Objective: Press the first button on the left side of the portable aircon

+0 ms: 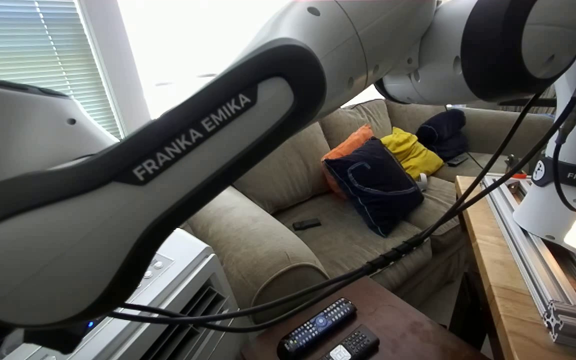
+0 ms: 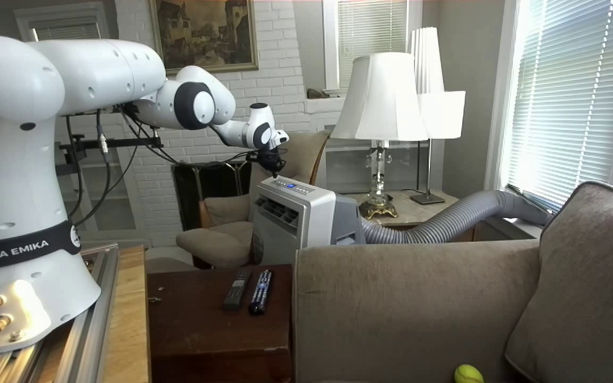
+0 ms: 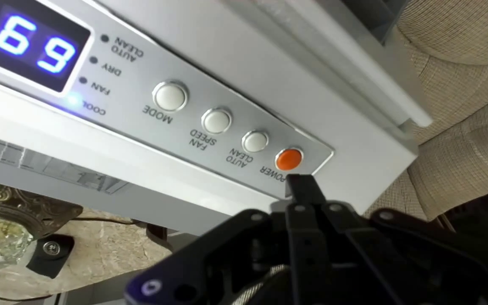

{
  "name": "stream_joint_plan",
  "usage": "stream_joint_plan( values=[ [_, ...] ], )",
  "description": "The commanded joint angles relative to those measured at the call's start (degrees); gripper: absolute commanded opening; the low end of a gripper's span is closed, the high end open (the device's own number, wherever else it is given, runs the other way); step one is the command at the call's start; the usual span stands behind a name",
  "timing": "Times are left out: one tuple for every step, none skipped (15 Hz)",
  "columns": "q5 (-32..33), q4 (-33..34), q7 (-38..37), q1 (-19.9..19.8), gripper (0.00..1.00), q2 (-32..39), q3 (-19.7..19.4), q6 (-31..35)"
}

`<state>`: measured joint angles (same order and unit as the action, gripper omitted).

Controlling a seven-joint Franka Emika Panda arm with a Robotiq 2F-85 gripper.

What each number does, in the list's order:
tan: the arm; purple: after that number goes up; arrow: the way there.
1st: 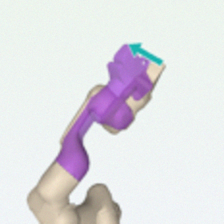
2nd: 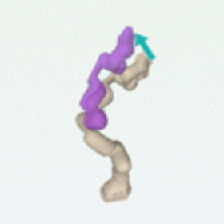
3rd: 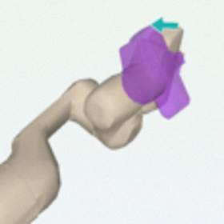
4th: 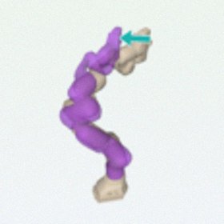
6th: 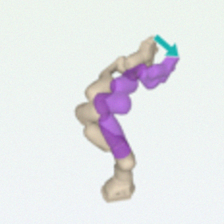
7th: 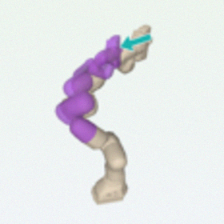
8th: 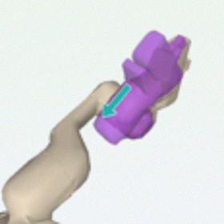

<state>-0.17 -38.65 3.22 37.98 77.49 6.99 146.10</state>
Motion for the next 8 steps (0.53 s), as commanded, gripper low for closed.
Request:
stream_joint_plan(
  values=[
    [1.68,7.54,-2.52,1.01,0.00,5.03,-1.19,-0.37],
    [1.67,8.49,-2.54,1.11,0.00,5.65,-1.36,-0.57],
    [1.74,9.20,-2.65,1.30,0.00,6.22,-1.64,-0.75],
    [1.73,10.05,-2.74,1.44,0.00,6.84,-1.83,-1.03],
    [1.77,10.87,-2.77,1.60,0.00,7.43,-2.04,-1.30],
    [1.83,11.60,-2.74,1.81,0.00,8.10,-2.28,-1.46],
    [1.83,12.61,-2.68,1.97,0.00,8.66,-2.46,-1.86],
    [1.93,13.35,-2.77,2.16,0.00,9.25,-2.80,-2.19]
  ],
)
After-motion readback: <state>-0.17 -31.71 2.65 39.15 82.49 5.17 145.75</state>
